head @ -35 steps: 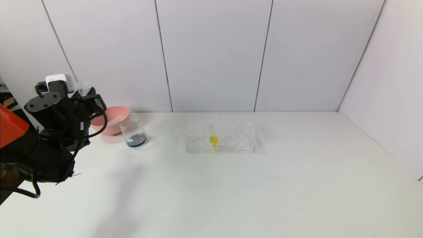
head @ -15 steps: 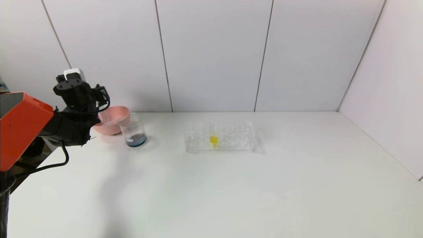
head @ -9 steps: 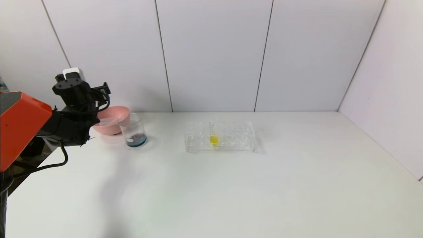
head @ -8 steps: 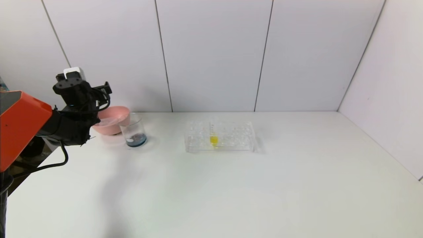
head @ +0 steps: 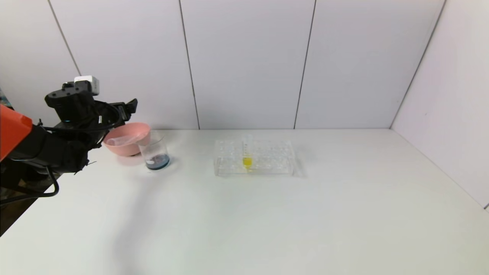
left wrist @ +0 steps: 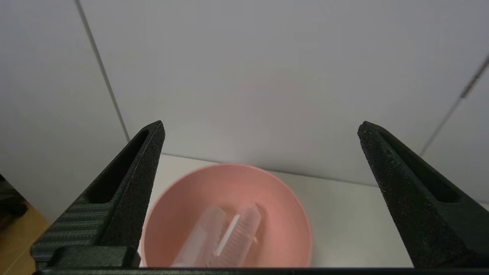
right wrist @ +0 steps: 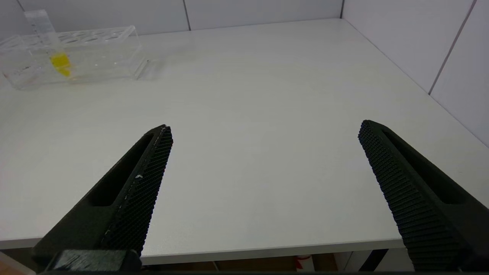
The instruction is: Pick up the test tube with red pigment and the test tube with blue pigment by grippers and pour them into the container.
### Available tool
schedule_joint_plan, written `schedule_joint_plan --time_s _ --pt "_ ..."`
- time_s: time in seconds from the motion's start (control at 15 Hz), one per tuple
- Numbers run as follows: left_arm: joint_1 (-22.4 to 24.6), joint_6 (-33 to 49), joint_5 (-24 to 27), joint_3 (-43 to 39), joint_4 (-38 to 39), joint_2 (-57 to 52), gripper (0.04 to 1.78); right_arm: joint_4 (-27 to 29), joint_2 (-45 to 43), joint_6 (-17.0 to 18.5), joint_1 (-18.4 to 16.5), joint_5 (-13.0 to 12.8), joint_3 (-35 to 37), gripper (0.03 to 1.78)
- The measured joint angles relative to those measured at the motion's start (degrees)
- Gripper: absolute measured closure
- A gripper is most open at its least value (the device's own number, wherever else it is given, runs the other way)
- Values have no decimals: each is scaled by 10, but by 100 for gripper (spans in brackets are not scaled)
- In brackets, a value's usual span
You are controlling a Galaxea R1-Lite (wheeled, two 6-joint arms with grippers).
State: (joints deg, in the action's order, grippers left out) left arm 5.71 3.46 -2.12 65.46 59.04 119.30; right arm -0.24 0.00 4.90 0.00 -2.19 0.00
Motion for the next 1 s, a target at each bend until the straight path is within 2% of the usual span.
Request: schedule_joint_plan --time_s 0.2,0.33,0.73,1.0 --pt "-15 -2 61 -94 -23 -83 6 0 0 0 0 0 0 4" --pt "-29 -5 77 -159 -26 -140 6 0 0 0 0 0 0 4" --pt "-64 -49 80 -328 -69 -366 6 0 0 0 0 0 0 4" --pt "-68 -79 63 -365 -186 -562 6 0 0 0 0 0 0 4"
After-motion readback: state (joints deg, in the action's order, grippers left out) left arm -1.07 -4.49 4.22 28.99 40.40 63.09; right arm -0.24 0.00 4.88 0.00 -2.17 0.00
